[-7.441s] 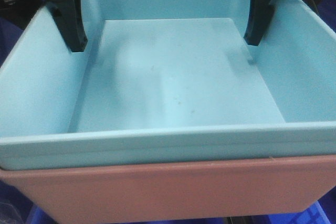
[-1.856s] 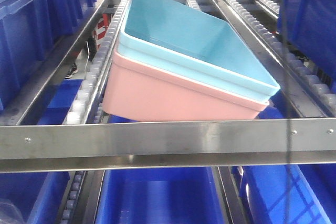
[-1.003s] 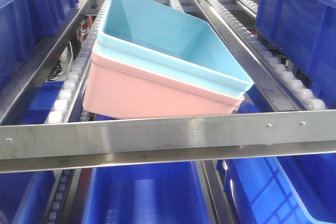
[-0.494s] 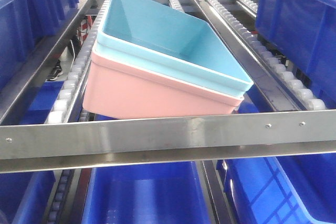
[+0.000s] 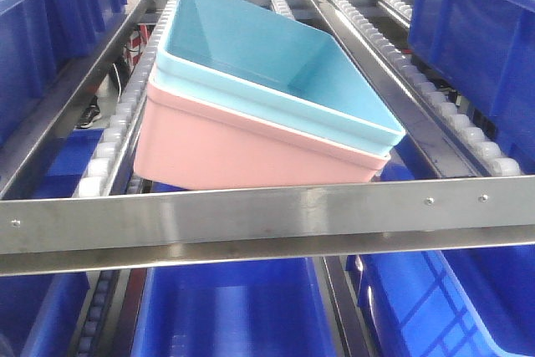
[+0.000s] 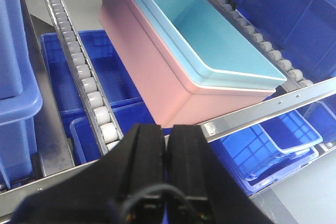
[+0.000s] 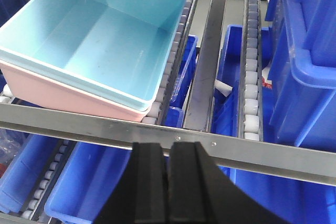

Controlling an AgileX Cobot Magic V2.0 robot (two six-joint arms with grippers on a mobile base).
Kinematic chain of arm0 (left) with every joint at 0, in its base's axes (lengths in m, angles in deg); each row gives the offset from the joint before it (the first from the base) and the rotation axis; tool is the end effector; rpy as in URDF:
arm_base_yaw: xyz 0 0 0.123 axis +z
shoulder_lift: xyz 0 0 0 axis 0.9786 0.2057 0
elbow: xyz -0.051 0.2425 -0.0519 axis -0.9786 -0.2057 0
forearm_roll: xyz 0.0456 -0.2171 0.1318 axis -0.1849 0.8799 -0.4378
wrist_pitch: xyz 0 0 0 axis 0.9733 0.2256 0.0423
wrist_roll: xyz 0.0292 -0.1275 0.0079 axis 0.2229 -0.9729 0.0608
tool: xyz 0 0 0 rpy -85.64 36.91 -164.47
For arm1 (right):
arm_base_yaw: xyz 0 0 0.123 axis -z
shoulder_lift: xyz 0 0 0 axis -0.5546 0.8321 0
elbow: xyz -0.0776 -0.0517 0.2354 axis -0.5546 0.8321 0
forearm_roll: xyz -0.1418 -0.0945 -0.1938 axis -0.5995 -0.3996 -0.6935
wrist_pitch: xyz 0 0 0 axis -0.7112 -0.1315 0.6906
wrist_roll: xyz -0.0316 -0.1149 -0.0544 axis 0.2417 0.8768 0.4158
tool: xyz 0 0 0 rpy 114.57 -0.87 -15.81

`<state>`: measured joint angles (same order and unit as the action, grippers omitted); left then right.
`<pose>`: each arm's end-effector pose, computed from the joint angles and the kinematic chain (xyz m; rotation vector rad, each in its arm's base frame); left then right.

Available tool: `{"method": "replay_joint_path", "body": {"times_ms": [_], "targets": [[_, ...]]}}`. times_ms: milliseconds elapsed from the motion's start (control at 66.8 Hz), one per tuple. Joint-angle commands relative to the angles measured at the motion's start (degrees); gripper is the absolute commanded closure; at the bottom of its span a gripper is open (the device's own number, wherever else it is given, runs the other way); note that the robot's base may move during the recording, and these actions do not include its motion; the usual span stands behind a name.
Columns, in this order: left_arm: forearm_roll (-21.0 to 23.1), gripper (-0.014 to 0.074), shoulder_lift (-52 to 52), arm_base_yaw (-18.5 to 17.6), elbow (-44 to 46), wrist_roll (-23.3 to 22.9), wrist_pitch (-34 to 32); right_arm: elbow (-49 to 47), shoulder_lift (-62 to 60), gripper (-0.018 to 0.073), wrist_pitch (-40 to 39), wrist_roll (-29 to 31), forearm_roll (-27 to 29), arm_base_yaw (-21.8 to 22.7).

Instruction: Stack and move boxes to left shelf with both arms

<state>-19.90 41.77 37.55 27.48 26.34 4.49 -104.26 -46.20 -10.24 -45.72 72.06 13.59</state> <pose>0.1315 -0.0826 0.2921 0.3782 1.7866 -0.4538 0.1287 0.0455 0.2719 -0.2333 1.8067 0.2987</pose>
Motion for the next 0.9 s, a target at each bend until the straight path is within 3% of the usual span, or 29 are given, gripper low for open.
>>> {"method": "replay_joint_path", "body": {"times_ms": [0, 75, 120, 150, 180, 240, 284, 464, 614, 764, 883], "targets": [[-0.8, 0.0598, 0.3, -0.4, 1.5, 0.1, -4.6, -1.6, 0.4, 0.0503, -5.4, 0.3, -0.1, 0.1], [0.9, 0.0598, -0.1, -0.2, 1.5, 0.1, -4.1, -1.6, 0.4, 0.0503, -5.4, 0.3, -0.1, 0.1], [4.6, 0.0598, -0.7, 0.5, 1.5, 1.6, -4.1, -1.6, 0.4, 0.0503, -5.4, 0.3, -0.1, 0.1], [8.9, 0.0598, -1.2, 1.2, 1.3, 5.4, -4.1, -1.6, 0.4, 0.0503, -5.4, 0.3, -0.1, 0.1], [14.5, 0.0598, -2.1, 2.3, 1.1, 12.9, -4.3, -1.6, 0.4, 0.0503, -5.4, 0.3, -0.1, 0.1], [21.2, 0.0598, -3.6, 4.9, -0.5, 24.7, -5.8, -1.6, 0.4, 0.0503, -5.4, 0.3, -0.1, 0.1], [26.2, 0.0598, -5.4, 7.8, -3.1, 29.1, -8.0, -1.6, 0.4, 0.0503, -5.4, 0.3, -0.1, 0.1], [27.8, 0.0598, -15.7, 19.0, -14.9, 29.1, -16.6, -1.6, 0.4, 0.0503, -5.4, 0.3, -0.1, 0.1], [28.3, 0.0598, -22.4, 26.8, -21.9, 29.1, -18.2, -1.6, 0.4, 0.0503, -5.4, 0.3, -0.1, 0.1], [28.9, 0.0598, -22.7, 33.7, -25.8, 29.1, -21.5, -1.6, 0.4, 0.0503, -5.4, 0.3, -0.1, 0.1], [29.4, 0.0598, -22.7, 38.2, -29.3, 29.1, -28.3, -1.6, 0.4, 0.0503, -5.4, 0.3, -0.1, 0.1]]}}
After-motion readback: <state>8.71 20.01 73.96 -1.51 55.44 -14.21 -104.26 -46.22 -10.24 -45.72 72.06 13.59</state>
